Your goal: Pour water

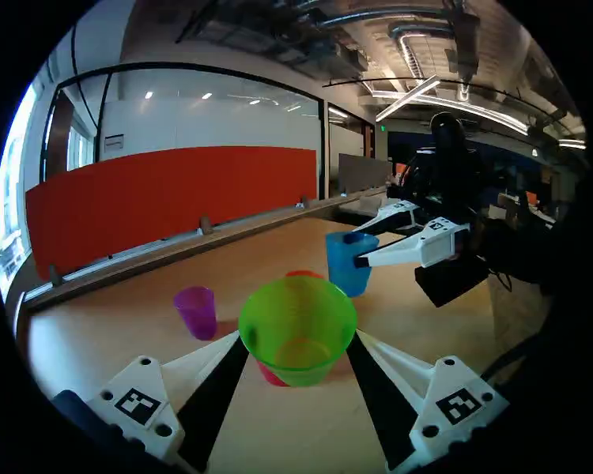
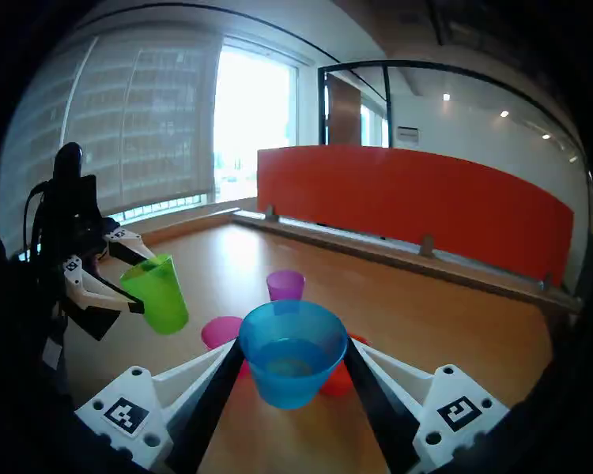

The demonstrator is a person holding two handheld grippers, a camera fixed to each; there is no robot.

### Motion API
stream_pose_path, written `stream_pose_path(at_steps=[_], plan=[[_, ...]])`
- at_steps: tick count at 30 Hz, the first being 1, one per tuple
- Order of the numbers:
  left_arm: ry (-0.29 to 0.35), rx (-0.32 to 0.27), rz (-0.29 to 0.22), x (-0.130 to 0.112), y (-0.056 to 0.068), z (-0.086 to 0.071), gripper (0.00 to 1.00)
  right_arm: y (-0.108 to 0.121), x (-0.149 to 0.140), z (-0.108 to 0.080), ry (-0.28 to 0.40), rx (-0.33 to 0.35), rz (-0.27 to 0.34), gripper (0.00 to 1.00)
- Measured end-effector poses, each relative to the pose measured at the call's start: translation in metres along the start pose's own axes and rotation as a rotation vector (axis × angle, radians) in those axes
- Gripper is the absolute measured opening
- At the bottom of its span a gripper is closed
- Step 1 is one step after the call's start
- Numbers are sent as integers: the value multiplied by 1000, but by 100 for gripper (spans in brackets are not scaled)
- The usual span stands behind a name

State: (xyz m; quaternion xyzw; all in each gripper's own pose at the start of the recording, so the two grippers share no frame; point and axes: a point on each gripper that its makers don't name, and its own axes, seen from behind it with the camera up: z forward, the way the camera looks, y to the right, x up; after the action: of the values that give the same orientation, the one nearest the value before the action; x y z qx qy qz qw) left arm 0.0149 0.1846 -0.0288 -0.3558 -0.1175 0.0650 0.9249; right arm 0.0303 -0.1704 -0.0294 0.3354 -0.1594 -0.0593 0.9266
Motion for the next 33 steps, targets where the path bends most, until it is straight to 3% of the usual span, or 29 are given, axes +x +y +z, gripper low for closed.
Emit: stream_pose_path(at_steps=[12,33], plan=[[35,-14,-13,6,11,1,85,-16,-8,-4,8,15,-11,91],[32,-25,3,9,19,4,85,-31,-5,-8,23,34,-67,91]])
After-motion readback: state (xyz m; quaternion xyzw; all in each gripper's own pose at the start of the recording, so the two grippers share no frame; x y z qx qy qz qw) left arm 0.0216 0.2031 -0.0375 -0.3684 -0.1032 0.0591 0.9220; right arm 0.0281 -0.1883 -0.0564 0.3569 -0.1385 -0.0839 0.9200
